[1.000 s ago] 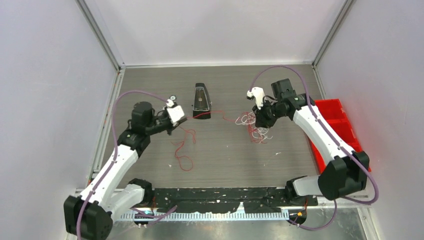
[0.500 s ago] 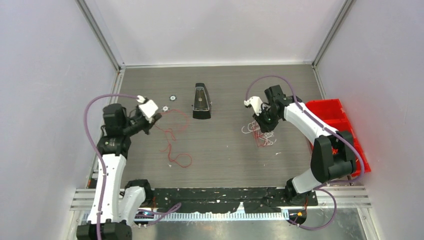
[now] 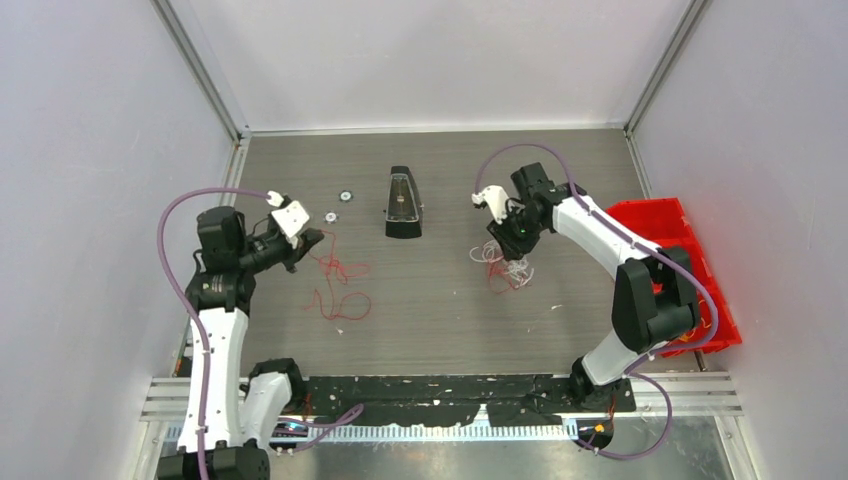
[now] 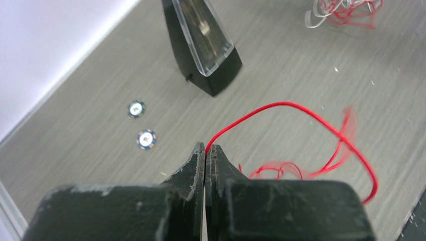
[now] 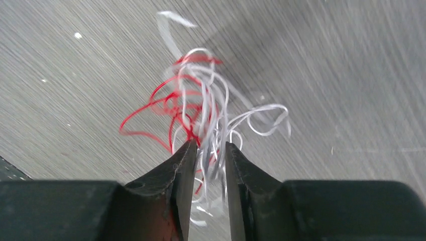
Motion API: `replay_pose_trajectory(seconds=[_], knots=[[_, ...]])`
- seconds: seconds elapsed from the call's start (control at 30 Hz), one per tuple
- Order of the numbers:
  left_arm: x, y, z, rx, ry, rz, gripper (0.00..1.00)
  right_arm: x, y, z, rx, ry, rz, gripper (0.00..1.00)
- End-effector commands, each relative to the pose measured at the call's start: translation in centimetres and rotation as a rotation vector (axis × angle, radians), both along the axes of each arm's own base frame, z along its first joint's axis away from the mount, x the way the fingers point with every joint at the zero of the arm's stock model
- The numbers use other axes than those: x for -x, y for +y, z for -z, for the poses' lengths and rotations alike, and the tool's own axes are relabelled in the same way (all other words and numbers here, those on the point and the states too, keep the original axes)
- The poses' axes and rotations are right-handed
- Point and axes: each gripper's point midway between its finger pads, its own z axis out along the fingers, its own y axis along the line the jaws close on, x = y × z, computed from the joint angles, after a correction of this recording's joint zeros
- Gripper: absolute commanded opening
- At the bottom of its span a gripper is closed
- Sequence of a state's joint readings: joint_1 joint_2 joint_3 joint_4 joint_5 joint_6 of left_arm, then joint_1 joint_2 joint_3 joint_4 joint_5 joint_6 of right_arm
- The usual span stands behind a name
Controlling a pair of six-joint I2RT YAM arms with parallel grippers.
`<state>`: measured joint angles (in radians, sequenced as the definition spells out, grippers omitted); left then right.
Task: Untangle the cables
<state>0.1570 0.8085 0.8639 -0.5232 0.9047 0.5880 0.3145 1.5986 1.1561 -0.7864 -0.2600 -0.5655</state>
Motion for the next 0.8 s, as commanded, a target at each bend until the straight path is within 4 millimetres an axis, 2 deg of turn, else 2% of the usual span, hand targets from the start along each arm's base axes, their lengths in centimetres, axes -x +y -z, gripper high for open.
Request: replay_pose_trajectory(seconds=[0.0,0.03,0.17,0.23,0.27,0.3,0.33,0.4,0.47,0.5,0.57,0.67,0.77], knots=[[1.7,0.2,3.6,-0.106,0.144,0.029,0.00,-1.0,2.8,-2.2,-0.073,-0.018,-0.017,0.38],[2.2,0.7,5.2,-0.162,0.186,0.044,0.00,-0.7,2.9,-2.2,-0.075,0.000,-0.019,0.46],[5.1,2.2,11.1,-0.340,0.360,0.167,0.00,-0.4,3.4,-4.0,-0.112,-0.016,-0.028,0.66],[5.3,2.8,13.2,-0.391,0.428,0.172,0.00,-0.3,3.9,-5.1,-0.145,-0.024,-0.031,0.74],[5.3,3.1,14.0,-0.418,0.446,0.175,0.05,-0.3,4.1,-5.7,-0.159,-0.025,-0.026,0.76],[5.4,3.2,14.8,-0.448,0.455,0.193,0.14,-0.5,4.5,-6.5,-0.183,-0.033,-0.032,0.78],[5.6,3.1,15.4,-0.476,0.457,0.216,0.28,-0.3,4.7,-6.8,-0.193,-0.026,-0.029,0.79],[5.7,2.7,16.6,-0.530,0.453,0.249,0.63,-0.4,5.2,-7.7,-0.219,-0.026,-0.025,0.80],[5.9,1.9,17.9,-0.576,0.435,0.286,0.93,-0.5,5.5,-8.3,-0.237,-0.030,-0.023,0.81],[5.7,1.5,18.4,-0.598,0.419,0.297,0.99,-0.5,5.6,-8.6,-0.245,-0.032,-0.024,0.81],[5.3,1.0,19.5,-0.641,0.411,0.307,1.00,-0.4,5.8,-8.9,-0.259,-0.028,-0.025,0.81],[3.6,0.7,20.7,-0.680,0.416,0.271,1.00,0.0,6.0,-9.2,-0.274,-0.019,-0.019,0.82],[2.0,1.3,21.8,-0.729,0.428,0.231,1.00,0.5,5.9,-9.4,-0.284,-0.016,-0.017,0.87]])
